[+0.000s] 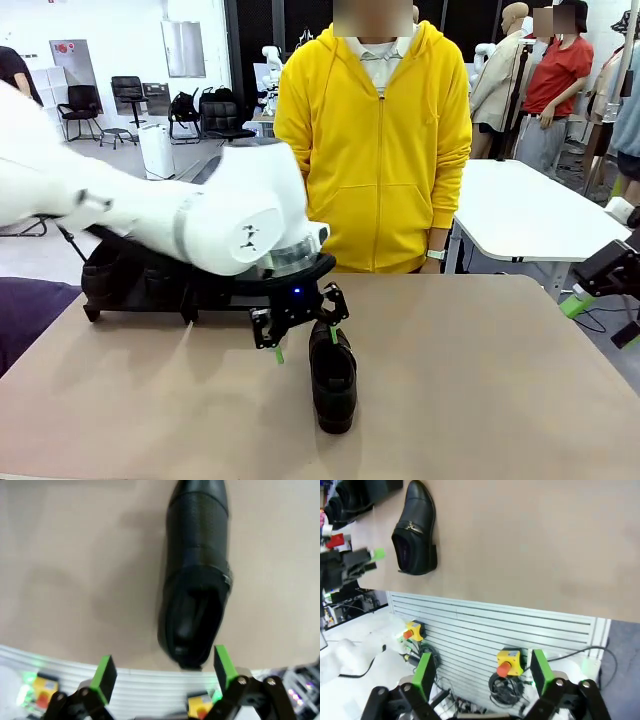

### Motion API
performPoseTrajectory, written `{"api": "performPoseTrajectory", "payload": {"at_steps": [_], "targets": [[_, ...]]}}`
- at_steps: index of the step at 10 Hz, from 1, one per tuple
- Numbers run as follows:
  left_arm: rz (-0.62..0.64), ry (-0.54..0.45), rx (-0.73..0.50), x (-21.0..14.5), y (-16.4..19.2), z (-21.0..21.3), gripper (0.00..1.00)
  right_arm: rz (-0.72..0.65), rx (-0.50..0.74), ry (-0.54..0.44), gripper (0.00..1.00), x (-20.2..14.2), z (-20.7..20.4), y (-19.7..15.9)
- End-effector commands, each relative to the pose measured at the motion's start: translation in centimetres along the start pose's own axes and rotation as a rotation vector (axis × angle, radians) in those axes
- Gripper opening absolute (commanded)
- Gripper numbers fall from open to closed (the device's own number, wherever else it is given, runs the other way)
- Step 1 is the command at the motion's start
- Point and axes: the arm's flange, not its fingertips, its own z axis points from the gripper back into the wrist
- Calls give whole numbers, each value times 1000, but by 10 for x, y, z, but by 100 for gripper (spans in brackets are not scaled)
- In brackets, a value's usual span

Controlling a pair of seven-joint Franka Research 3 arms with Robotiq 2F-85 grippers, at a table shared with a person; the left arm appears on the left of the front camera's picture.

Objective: Organize the shoes by placing them on the stand.
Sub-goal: Place the Shoe from the middle of the table onto the Shoes Stand.

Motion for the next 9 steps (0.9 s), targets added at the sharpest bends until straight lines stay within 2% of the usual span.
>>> {"api": "performPoseTrajectory", "payload": {"at_steps": [1,4,9], "targets": [[68,-105,161,22,-39,-15,100,23,33,6,100,3,4,0],[27,-67,169,24,-49,-25,100,23,33,6,100,3,4,0],[-105,17,183,14,-32,-27,100,23,33,6,100,3,4,0]]}}
